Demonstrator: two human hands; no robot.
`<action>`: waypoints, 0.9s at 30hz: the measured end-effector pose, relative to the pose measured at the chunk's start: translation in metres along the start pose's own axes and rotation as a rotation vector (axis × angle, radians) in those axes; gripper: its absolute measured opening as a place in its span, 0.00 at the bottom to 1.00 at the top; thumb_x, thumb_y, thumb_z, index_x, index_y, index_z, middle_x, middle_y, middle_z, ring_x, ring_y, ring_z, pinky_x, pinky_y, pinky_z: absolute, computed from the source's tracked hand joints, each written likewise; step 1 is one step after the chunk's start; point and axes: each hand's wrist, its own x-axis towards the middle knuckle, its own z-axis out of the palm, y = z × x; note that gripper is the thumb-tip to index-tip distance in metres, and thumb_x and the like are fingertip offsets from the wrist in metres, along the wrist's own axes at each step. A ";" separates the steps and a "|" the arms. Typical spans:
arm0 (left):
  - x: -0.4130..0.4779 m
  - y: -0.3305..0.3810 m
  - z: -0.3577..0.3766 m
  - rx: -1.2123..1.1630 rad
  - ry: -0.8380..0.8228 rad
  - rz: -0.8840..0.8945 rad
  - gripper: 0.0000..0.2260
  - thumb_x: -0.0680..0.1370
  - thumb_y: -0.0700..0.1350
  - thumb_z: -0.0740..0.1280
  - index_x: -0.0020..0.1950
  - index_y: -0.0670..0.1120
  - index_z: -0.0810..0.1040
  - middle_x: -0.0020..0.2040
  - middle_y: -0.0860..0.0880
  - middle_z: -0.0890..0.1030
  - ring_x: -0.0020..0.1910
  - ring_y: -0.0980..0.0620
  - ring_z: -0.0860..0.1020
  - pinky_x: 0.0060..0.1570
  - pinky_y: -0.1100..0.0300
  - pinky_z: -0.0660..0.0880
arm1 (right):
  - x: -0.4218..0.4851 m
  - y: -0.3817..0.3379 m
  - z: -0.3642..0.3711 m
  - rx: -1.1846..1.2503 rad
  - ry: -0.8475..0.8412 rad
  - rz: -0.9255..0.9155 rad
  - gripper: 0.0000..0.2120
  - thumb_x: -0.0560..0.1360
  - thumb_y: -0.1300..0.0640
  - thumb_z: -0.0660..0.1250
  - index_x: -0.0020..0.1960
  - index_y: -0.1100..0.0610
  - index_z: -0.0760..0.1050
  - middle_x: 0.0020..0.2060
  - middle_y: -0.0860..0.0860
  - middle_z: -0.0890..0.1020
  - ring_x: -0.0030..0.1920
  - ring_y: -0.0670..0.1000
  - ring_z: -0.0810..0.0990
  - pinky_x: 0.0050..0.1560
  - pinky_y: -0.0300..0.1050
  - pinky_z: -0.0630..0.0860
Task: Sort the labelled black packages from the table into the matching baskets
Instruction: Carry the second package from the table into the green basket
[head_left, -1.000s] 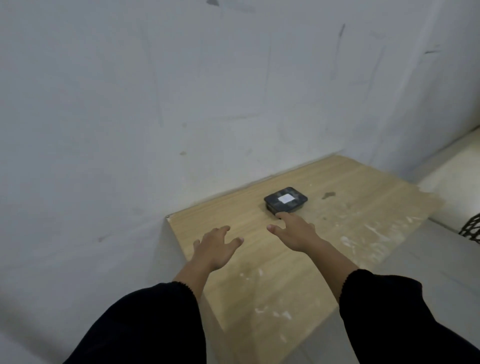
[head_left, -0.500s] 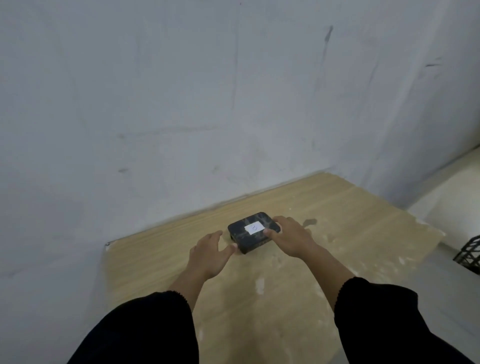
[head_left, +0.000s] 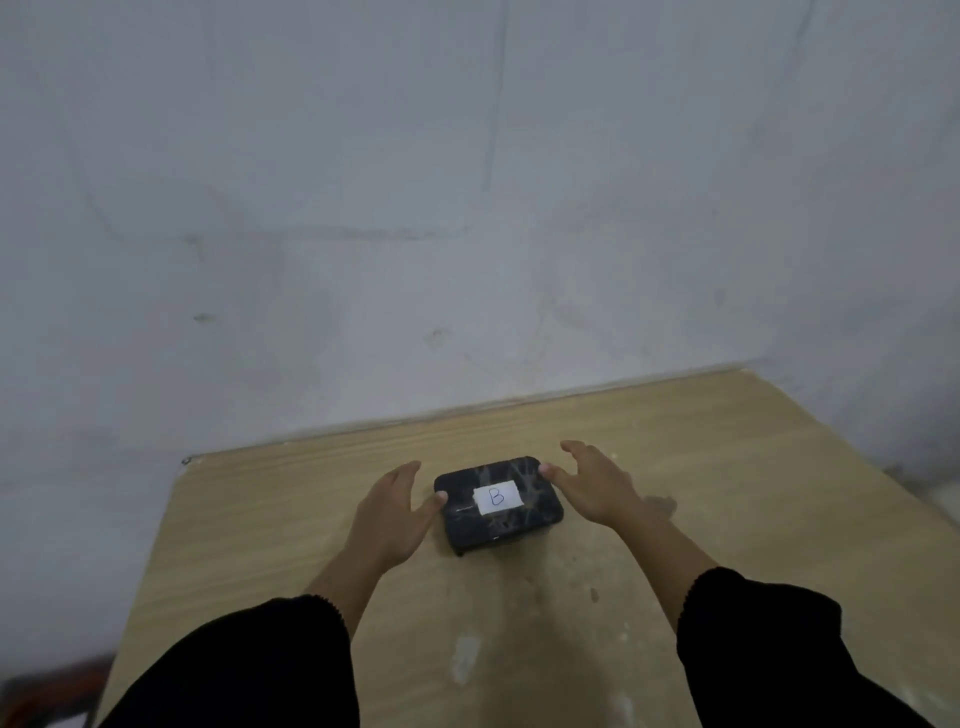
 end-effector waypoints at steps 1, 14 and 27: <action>0.001 0.001 0.005 -0.007 0.018 -0.034 0.27 0.76 0.56 0.60 0.73 0.47 0.59 0.74 0.47 0.63 0.73 0.48 0.60 0.70 0.53 0.58 | 0.011 0.006 -0.001 -0.016 -0.022 -0.017 0.30 0.74 0.39 0.57 0.72 0.53 0.59 0.72 0.53 0.65 0.70 0.56 0.66 0.70 0.59 0.60; 0.028 -0.003 0.074 -0.161 0.083 -0.336 0.30 0.76 0.54 0.61 0.74 0.44 0.55 0.75 0.45 0.60 0.73 0.48 0.59 0.71 0.51 0.58 | 0.093 0.063 0.029 0.023 -0.269 -0.035 0.33 0.75 0.39 0.56 0.73 0.57 0.57 0.74 0.55 0.62 0.72 0.56 0.62 0.71 0.58 0.59; 0.037 -0.002 0.107 -0.346 0.118 -0.432 0.18 0.78 0.49 0.59 0.66 0.44 0.67 0.62 0.43 0.74 0.61 0.43 0.72 0.63 0.46 0.69 | 0.094 0.055 0.067 0.268 -0.305 -0.072 0.18 0.76 0.44 0.59 0.55 0.56 0.77 0.53 0.54 0.82 0.47 0.51 0.78 0.43 0.41 0.74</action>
